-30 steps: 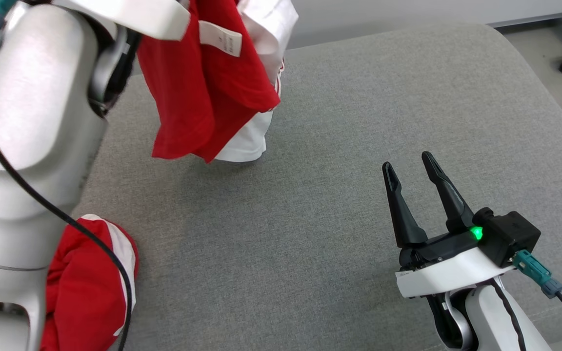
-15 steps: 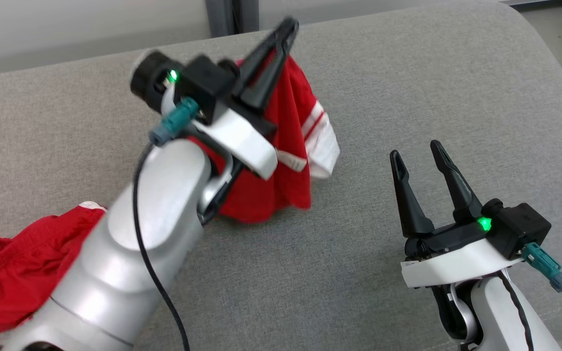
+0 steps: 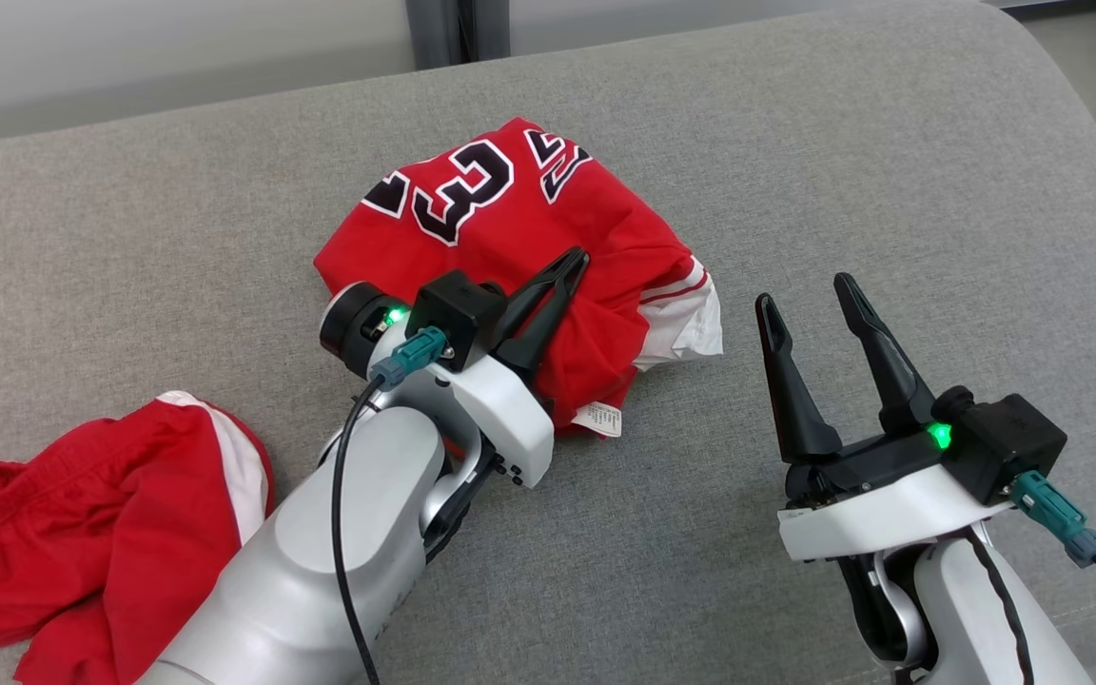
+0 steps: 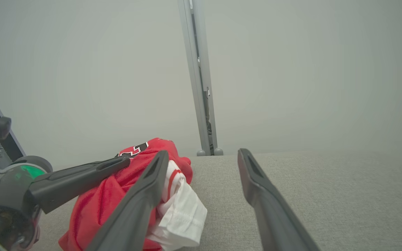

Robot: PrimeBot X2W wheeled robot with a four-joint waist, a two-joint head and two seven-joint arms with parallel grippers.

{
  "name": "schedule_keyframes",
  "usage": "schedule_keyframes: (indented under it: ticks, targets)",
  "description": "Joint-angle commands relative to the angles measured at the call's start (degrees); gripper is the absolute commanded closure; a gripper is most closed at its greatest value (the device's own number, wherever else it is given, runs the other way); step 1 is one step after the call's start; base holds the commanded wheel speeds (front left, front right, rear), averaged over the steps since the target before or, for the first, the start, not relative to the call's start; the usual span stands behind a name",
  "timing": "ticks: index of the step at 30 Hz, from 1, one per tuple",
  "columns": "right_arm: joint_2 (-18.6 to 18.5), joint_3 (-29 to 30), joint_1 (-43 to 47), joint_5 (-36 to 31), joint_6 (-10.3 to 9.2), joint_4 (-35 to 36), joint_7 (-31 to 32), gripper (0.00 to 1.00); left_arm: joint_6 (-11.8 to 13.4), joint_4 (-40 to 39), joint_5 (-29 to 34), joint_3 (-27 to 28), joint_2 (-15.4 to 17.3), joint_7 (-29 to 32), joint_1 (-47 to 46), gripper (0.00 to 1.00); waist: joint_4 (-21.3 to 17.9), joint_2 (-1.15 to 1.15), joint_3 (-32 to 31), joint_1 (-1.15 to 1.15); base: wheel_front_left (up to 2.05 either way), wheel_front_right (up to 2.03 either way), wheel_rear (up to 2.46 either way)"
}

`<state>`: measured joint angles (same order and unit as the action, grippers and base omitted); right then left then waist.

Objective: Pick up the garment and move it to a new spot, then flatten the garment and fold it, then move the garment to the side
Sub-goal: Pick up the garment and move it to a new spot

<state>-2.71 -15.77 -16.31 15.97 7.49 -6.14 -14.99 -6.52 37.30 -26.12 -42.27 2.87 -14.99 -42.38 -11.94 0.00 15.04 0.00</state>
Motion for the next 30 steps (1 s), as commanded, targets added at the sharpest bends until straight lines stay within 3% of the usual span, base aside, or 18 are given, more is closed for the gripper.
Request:
schedule_keyframes:
  ticks: [1,2,3,4,12,15,24,30]
  targets:
    - [-0.4,-0.1,-0.5,-0.5,0.01,0.0,-0.4,0.0,-0.2,-0.1,-0.7,-0.1,0.1,-0.2,0.6,1.0,0.0,0.0,-0.1,0.0,0.0,0.0,0.0]
    - [-0.4,-0.1,-0.4,-0.6,0.01,-0.1,-0.4,0.0,-0.3,-0.4,-1.3,-0.5,0.1,-0.2,0.3,0.84,0.0,0.0,-0.3,0.0,0.0,0.0,0.0]
    - [-0.4,0.0,-0.3,-0.5,0.01,-0.1,-0.4,0.0,-0.3,-0.8,-2.1,-0.7,0.1,-0.2,0.0,0.46,0.0,0.0,-0.5,0.0,0.0,0.0,0.0]
    - [-0.4,-0.1,0.1,-0.5,0.01,-0.2,-0.4,0.0,0.2,-1.6,-3.2,-1.0,0.2,-0.2,-0.6,0.0,0.2,0.0,-1.0,0.0,0.0,0.0,0.0]
    - [-0.4,-0.3,0.8,-1.0,0.01,0.5,-0.4,0.0,5.6,-7.4,-3.3,2.8,0.2,-0.2,0.5,0.0,1.9,0.0,-3.2,0.0,0.0,0.0,0.0]
    - [-0.4,-0.4,1.2,-1.5,0.01,0.8,-0.4,0.0,8.2,-10.2,-2.3,5.6,1.6,-0.2,2.9,0.0,3.1,0.0,-4.3,0.0,0.0,0.0,0.0]
    - [-0.4,-0.1,3.0,-3.7,0.01,1.6,-0.4,0.0,14.1,-22.4,2.0,13.3,6.1,-0.1,15.8,0.0,8.7,0.0,-7.2,0.0,0.0,0.0,0.0]
    - [-0.4,0.6,4.5,-5.1,0.01,1.3,-0.4,0.0,16.3,-27.0,4.2,17.7,6.0,-0.1,24.3,0.0,12.8,0.0,-8.9,0.0,0.0,0.0,0.0]
